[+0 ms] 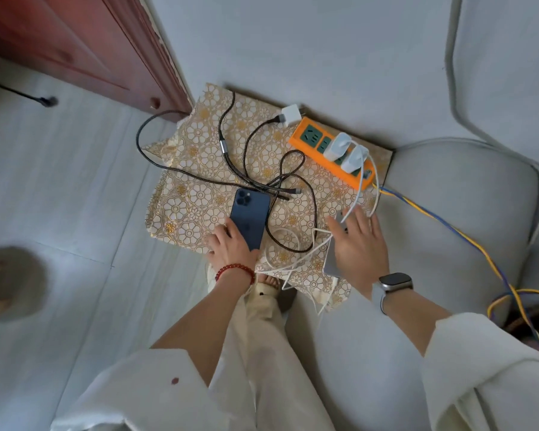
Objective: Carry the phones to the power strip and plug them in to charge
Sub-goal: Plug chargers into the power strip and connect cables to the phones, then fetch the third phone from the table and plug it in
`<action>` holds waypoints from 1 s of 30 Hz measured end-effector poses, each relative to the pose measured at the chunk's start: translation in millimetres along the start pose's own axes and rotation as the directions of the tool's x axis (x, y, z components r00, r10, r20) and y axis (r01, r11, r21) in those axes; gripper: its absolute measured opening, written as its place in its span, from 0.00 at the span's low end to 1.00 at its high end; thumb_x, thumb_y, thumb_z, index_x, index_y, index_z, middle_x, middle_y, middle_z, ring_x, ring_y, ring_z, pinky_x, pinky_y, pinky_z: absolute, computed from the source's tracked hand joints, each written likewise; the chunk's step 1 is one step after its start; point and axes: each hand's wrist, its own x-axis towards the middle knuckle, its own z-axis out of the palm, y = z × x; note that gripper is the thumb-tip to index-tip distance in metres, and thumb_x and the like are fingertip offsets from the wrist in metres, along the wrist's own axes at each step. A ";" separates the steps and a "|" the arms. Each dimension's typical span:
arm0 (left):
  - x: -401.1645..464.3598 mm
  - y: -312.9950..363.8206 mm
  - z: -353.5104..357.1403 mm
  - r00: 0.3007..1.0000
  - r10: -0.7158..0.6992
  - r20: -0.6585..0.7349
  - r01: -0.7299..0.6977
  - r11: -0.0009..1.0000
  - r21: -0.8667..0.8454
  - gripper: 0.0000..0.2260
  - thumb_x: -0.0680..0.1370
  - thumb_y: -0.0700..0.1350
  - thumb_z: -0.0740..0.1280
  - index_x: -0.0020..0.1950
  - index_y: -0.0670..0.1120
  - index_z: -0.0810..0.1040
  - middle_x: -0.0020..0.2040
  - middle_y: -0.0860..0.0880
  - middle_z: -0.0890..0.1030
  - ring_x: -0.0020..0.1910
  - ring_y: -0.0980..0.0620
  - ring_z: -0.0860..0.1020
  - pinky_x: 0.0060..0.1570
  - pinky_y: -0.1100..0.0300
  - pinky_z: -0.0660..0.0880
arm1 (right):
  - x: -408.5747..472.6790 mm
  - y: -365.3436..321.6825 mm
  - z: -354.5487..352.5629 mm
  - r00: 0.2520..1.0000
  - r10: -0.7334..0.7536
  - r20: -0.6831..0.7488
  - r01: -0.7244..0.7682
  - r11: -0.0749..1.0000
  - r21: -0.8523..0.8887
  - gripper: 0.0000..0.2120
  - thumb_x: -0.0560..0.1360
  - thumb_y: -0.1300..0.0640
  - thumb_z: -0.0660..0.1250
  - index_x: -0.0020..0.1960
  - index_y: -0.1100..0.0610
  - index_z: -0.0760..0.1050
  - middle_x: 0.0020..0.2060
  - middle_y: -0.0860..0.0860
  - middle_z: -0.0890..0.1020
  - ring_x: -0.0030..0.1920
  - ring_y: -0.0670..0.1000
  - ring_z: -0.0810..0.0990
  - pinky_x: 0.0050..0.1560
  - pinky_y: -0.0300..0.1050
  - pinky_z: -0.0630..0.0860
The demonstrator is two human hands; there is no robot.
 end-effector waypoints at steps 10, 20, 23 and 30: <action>-26.3 -44.0 -87.3 0.996 0.091 0.011 -0.090 0.991 -0.104 0.28 0.74 0.50 0.64 0.71 0.47 0.57 0.70 0.43 0.60 0.69 0.41 0.59 0.64 0.43 0.64 | -19.6 -45.5 -69.5 0.995 0.048 0.087 -0.039 0.995 -0.096 0.27 0.72 0.60 0.59 0.70 0.58 0.58 0.65 0.63 0.68 0.70 0.64 0.58 0.71 0.64 0.49; -146.4 -254.3 -255.9 0.895 0.031 -0.445 -0.142 0.966 -0.217 0.20 0.76 0.47 0.59 0.68 0.48 0.65 0.69 0.45 0.67 0.67 0.44 0.66 0.64 0.49 0.64 | -63.6 -296.7 -197.7 0.894 -0.443 -0.074 0.444 0.896 0.001 0.16 0.76 0.58 0.55 0.63 0.59 0.68 0.61 0.57 0.75 0.62 0.58 0.71 0.58 0.52 0.69; -214.9 -383.8 -274.6 0.819 -0.168 -0.548 -0.029 0.942 -0.333 0.20 0.76 0.46 0.60 0.68 0.47 0.66 0.67 0.44 0.69 0.66 0.43 0.67 0.63 0.48 0.65 | -118.6 -429.2 -205.0 0.801 -0.590 -0.101 0.592 0.806 -0.007 0.15 0.76 0.60 0.54 0.61 0.59 0.70 0.60 0.57 0.76 0.62 0.57 0.72 0.59 0.51 0.70; -398.3 -656.3 -213.8 0.505 -0.702 -0.502 0.232 0.671 -0.705 0.17 0.76 0.45 0.59 0.65 0.45 0.69 0.64 0.43 0.72 0.63 0.43 0.69 0.61 0.49 0.68 | -302.8 -704.5 -155.5 0.363 -0.932 0.025 0.930 0.364 0.051 0.15 0.77 0.57 0.53 0.60 0.57 0.71 0.59 0.57 0.78 0.60 0.58 0.74 0.57 0.51 0.71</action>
